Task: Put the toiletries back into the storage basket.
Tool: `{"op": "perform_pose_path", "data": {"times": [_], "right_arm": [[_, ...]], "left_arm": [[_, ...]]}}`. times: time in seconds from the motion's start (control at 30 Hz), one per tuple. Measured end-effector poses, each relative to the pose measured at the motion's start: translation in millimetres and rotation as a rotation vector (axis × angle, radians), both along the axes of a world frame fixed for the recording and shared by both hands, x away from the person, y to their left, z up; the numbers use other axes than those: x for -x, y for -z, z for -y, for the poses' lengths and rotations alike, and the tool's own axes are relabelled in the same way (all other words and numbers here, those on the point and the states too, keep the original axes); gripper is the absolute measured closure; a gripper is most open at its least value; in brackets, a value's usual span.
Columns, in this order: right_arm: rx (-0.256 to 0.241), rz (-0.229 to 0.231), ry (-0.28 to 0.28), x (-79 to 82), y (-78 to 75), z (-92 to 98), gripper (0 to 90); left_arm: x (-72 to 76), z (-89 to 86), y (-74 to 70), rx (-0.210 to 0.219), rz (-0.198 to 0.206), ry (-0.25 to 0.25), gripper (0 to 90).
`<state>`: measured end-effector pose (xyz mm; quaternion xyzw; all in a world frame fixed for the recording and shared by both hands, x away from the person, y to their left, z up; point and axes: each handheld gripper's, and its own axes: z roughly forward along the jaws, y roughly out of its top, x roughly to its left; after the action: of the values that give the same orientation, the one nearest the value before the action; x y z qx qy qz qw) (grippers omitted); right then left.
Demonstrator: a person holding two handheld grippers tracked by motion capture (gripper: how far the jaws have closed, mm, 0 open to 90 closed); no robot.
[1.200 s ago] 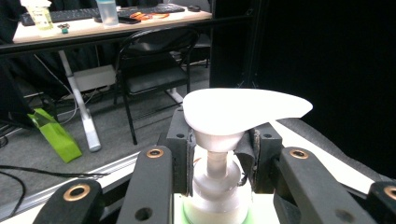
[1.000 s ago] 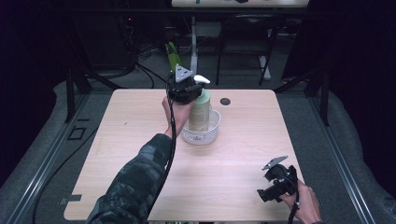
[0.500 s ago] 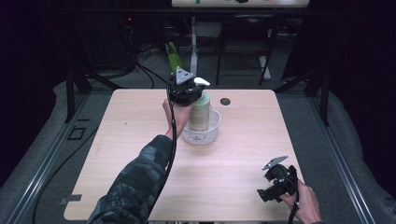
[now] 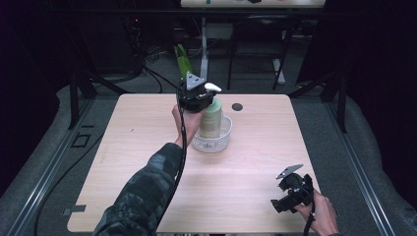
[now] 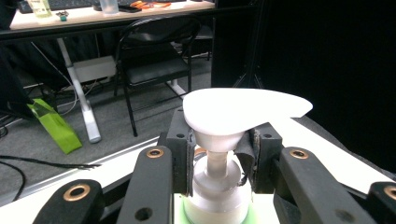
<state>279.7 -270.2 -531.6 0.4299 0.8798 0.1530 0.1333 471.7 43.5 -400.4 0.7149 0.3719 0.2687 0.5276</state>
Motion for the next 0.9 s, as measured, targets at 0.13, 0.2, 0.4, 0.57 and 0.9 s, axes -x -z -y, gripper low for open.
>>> {"op": "perform_pose_path", "data": {"times": [0.13, 0.2, 0.4, 0.57, 0.9], "right_arm": [[0.006, 0.003, -0.004, -0.1, 0.0, 0.4, 0.9], [0.000, 0.001, -0.002, 0.1, -0.1, 0.2, 0.9], [-0.001, 0.003, 0.000, 0.4, -0.4, 0.2, 0.9], [-0.001, 0.003, 0.000, 0.4, -0.4, 0.3, 1.0], [0.005, 0.003, 0.002, 0.5, -0.9, 0.5, 1.0]], "left_arm": [[-1.0, -0.7, 2.2, 0.002, -0.006, -0.004, 67.8], [-1.6, -0.6, 3.1, 0.000, -0.008, -0.004, 67.8], [-3.1, -1.1, 5.0, -0.013, -0.016, -0.001, 67.8], [-3.1, -2.5, 5.7, -0.013, -0.014, -0.001, 67.8], [3.6, -1.7, 6.4, -0.034, -0.003, 0.003, 67.7]]}}
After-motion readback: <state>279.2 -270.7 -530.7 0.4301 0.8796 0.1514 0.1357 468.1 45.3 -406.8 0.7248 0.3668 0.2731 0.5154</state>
